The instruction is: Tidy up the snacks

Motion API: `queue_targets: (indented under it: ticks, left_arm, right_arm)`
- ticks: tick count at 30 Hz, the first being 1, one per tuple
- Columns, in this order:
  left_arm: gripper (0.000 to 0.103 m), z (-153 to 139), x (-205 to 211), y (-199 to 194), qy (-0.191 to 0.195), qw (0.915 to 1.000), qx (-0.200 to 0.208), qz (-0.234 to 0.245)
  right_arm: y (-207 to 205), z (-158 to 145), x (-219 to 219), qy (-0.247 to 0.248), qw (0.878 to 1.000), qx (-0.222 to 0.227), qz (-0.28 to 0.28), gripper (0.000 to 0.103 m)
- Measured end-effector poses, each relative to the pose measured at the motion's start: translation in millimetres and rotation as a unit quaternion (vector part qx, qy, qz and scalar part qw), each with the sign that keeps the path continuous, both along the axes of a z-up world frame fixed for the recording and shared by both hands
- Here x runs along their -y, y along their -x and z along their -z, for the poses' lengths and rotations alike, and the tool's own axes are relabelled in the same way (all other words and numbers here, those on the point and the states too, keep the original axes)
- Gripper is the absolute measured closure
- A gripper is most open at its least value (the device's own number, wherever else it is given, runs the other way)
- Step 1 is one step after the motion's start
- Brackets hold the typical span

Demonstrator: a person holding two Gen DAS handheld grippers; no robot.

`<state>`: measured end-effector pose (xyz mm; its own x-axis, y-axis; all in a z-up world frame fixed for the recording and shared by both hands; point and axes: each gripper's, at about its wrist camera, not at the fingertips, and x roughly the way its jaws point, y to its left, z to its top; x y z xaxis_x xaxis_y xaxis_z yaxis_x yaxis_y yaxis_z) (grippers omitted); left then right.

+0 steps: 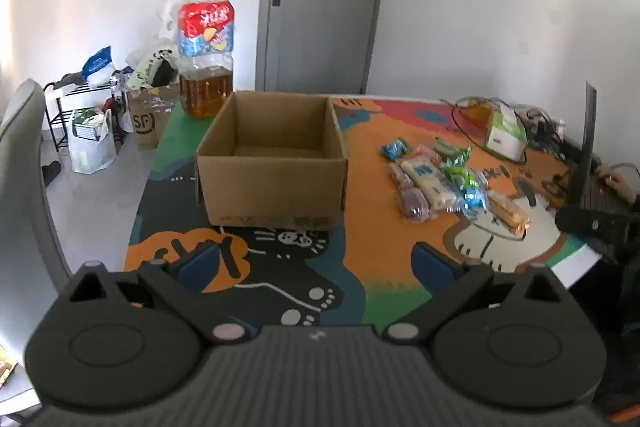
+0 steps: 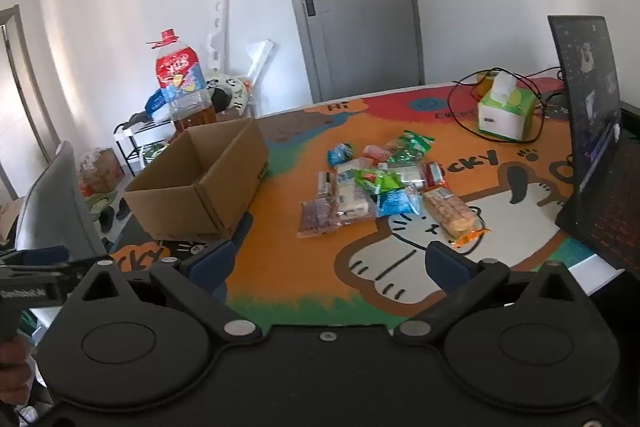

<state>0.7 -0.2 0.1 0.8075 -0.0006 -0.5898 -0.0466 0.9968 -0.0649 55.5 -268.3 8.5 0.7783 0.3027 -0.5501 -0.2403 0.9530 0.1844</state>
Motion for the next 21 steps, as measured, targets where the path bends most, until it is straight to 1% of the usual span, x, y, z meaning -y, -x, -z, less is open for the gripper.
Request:
queue_targets:
  ticks: [3, 4, 5, 6, 10, 12, 14, 21]
  left_arm:
    - [0.002, 1, 6, -5, -0.005, 0.9999, -0.007, 0.007]
    - [0.002, -1, 7, -4, -0.003, 1.0000, 0.000, 0.006]
    - [0.002, -3, 5, -2, 0.003, 1.0000, 0.008, 0.005]
    - [0.002, -2, 3, 5, 0.004, 0.9995, 0.030, 0.001]
    - [0.002, -6, 3, 12, 0.013, 0.9996, 0.025, 0.000]
    - [0.002, -6, 1, 6, 0.015, 0.9998, 0.011, 0.003]
    - [0.002, -2, 1, 3, 0.014, 0.9998, 0.008, 0.007]
    - [0.002, 0, -1, 2, 0.021, 0.9997, 0.009, 0.002]
  right_arm:
    - [3, -2, -5, -0.002, 1.000, 0.003, 0.001, 0.000]
    - [0, -2, -2, -0.015, 1.000, -0.010, 0.001, 0.000]
    - [0, -3, -1, -0.014, 1.000, -0.010, 0.000, 0.000]
    - [-5, 1, 4, -0.014, 1.000, -0.011, 0.003, 0.000]
    - [-2, -4, 7, -0.005, 1.000, -0.010, -0.001, 0.000]
    - [-3, -1, -1, 0.005, 1.000, -0.013, 0.006, 0.000]
    - [-2, 0, -2, 0.005, 1.000, -0.013, 0.003, 0.000]
    - [-1, -1, 0, 0.000, 1.000, -0.011, 0.002, 0.000]
